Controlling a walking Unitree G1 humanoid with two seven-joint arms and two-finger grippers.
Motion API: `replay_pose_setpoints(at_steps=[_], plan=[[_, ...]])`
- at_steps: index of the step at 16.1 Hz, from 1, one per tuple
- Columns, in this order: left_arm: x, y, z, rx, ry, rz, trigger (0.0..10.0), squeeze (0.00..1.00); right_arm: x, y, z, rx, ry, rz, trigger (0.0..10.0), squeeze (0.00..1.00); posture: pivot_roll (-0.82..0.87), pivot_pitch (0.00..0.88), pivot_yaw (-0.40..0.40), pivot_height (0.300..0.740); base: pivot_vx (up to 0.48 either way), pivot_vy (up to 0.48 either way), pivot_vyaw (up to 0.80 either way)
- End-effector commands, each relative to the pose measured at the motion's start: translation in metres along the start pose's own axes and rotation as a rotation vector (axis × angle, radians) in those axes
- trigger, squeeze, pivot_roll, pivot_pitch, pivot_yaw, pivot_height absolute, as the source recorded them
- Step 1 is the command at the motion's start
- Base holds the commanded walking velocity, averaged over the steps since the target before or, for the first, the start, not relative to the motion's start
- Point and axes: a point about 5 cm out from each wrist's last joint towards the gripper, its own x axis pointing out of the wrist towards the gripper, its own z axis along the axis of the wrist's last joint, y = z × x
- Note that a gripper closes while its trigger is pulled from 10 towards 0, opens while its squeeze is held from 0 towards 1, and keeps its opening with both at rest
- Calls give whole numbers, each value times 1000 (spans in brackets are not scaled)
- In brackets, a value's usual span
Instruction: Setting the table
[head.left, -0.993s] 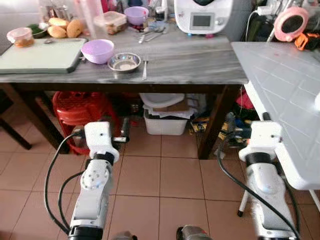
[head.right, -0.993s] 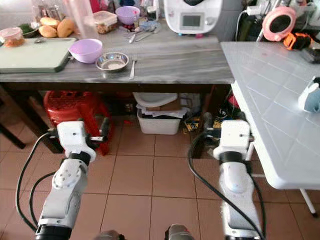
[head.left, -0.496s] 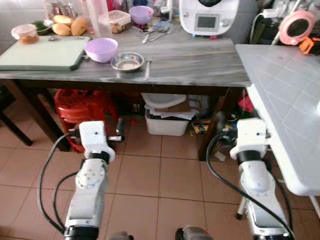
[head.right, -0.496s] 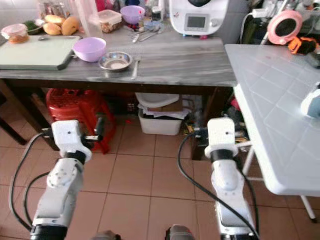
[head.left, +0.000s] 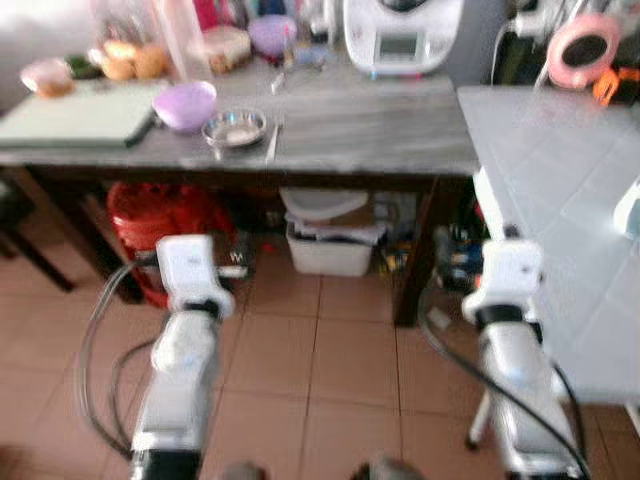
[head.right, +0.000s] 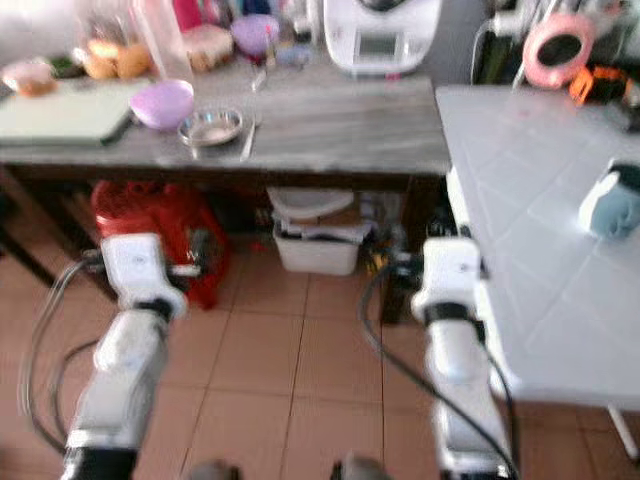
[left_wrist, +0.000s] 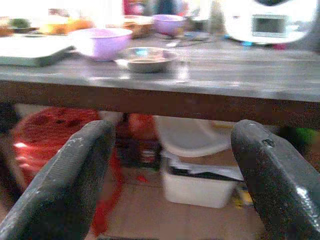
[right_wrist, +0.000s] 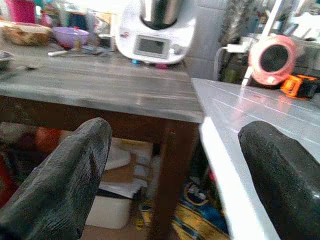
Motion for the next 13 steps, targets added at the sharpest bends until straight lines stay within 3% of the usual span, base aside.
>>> replay_pose_setpoints(at_steps=[1,8,13], plan=[[1,7,4,18,-8,9,10000,0,1,3,0,13,2,-5,10000,0,2,0,54,740,0,-251,0],[3,6,2,23,-1,5,10000,0,1,-4,2,70,4,-26,10000,0,-10,0,44,740,0,-247,0],[1,4,1,19,5,-2,10000,0,-2,-6,-2,44,17,-28,10000,0,-6,0,36,740,0,-244,0]])
